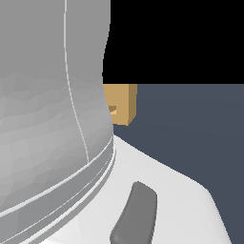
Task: Insert the peg into the horizontal hole in a box.
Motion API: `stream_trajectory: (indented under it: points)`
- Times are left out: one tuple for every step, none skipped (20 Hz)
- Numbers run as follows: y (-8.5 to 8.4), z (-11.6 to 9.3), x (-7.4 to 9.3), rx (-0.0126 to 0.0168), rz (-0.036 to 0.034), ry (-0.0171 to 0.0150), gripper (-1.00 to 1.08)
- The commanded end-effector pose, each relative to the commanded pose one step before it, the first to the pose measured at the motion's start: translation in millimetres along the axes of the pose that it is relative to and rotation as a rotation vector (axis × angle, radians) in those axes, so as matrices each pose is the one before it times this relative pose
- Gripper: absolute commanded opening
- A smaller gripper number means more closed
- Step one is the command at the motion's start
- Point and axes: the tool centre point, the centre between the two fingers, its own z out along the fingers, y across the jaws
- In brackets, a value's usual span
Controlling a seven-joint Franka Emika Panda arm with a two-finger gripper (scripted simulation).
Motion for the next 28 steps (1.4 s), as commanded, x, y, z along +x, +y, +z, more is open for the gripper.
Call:
stream_trajectory:
  points:
    - [-6.15,-3.03,13.36,-0.00249,-0.00561,0.0006,-1.0]
    - [-3.62,-0.95,6.44,0.0,-0.00218,0.00001,-1.0]
    - [-4.02,-1.06,7.15,0.0,-0.00239,0.00001,-1.0]
    - [-4.42,-1.17,7.86,0.0,-0.00263,0.00001,-1.0]
    - [-4.81,-1.27,8.58,0.0,-0.00289,0.00001,-1.0]
    - [-5.18,-1.37,9.24,-0.00001,-0.00309,0.00001,-1.0]
    - [-5.53,-1.47,9.89,-0.00001,-0.00331,0.00001,-1.0]
    - [-5.85,-1.55,10.49,-0.00001,-0.00349,0.00001,-1.0]
    - [-6.15,-1.64,11.06,-0.00001,-0.00369,0.00001,-1.0]
    - [-6.43,-1.72,11.57,-0.00001,-0.00381,0.00001,-1.0]
    - [-6.68,-1.79,12.08,-0.00001,-0.004,0.0,-1.0]
    - [-6.84,-1.84,12.43,-0.00001,-0.00411,0.0,-1.0]
    - [-6.8,-1.84,12.39,-0.00001,-0.00406,0.0,-1.0]
    - [-6.74,-1.83,12.34,-0.00001,-0.00403,-0.00001,-1.0]
    - [-6.67,-1.82,12.29,-0.00002,-0.00403,-0.00001,-1.0]
    - [-6.59,-1.81,12.2,-0.00002,-0.00397,-0.00002,-1.0]
    - [-6.51,-1.8,12.1,-0.00002,-0.00391,-0.00002,-1.0]
    - [-6.41,-1.78,12.01,-0.00002,-0.00388,-0.00003,-1.0]
    - [-6.29,-1.76,11.85,-0.00002,-0.00378,-0.00003,-1.0]
    - [-6.16,-1.74,11.7,-0.00002,-0.00375,-0.00004,-1.0]
    - [-5.98,-1.7,11.43,-0.00002,-0.00362,-0.00004,-1.0]
    - [-5.75,-1.65,11.09,-0.00002,-0.00352,-0.00004,-1.0]
    - [-5.42,-1.57,10.55,-0.00002,-0.00331,-0.00004,-1.0]
    - [-5.04,-1.48,9.91,-0.00002,-0.00309,-0.00004,-1.0]
    - [-4.67,-1.38,9.28,-0.00002,-0.00289,-0.00003,-1.0]
    - [-4.3,-1.29,8.64,-0.00002,-0.00267,-0.00003,-1.0]
    - [-3.94,-1.19,8.02,-0.00001,-0.00249,-0.00003,-1.0]
    - [-3.58,-1.1,7.37,-0.00001,-0.00224,-0.00002,-1.0]
